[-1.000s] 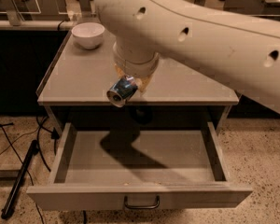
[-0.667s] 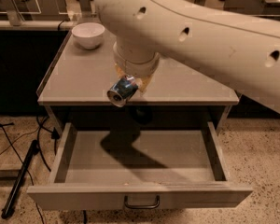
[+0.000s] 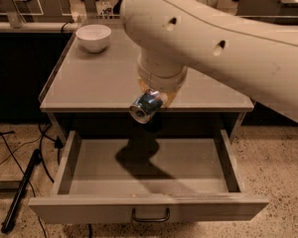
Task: Place redbull can into top drawer
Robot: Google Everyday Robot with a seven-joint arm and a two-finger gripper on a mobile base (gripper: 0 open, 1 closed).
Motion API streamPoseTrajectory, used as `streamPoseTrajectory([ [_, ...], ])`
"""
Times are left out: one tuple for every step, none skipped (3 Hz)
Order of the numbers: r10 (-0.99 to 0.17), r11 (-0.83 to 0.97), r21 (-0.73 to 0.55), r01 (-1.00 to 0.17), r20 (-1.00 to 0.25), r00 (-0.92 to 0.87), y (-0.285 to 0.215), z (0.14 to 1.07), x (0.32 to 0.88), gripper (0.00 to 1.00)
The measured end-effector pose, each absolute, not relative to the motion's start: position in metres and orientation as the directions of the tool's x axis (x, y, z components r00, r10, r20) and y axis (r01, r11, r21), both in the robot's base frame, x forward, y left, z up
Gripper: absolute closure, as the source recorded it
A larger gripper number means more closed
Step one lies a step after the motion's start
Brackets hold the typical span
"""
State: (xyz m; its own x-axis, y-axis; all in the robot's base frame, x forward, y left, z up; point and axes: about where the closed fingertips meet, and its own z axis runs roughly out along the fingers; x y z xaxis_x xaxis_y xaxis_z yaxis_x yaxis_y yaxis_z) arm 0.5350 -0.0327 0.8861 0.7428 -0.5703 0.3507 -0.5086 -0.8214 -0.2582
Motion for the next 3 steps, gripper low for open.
streamPoseTrajectory([
  [-0.604,-0.797,-0.226,-0.56,0.322,0.729,-0.062,0.873,0.51,1.0],
  [-0.655,-0.756,-0.196,-0.625,0.261,0.71,-0.092,0.841,0.482,1.0],
  [-0.674,-0.739,-0.185,-0.648,0.204,0.71,-0.102,0.81,0.468,1.0],
])
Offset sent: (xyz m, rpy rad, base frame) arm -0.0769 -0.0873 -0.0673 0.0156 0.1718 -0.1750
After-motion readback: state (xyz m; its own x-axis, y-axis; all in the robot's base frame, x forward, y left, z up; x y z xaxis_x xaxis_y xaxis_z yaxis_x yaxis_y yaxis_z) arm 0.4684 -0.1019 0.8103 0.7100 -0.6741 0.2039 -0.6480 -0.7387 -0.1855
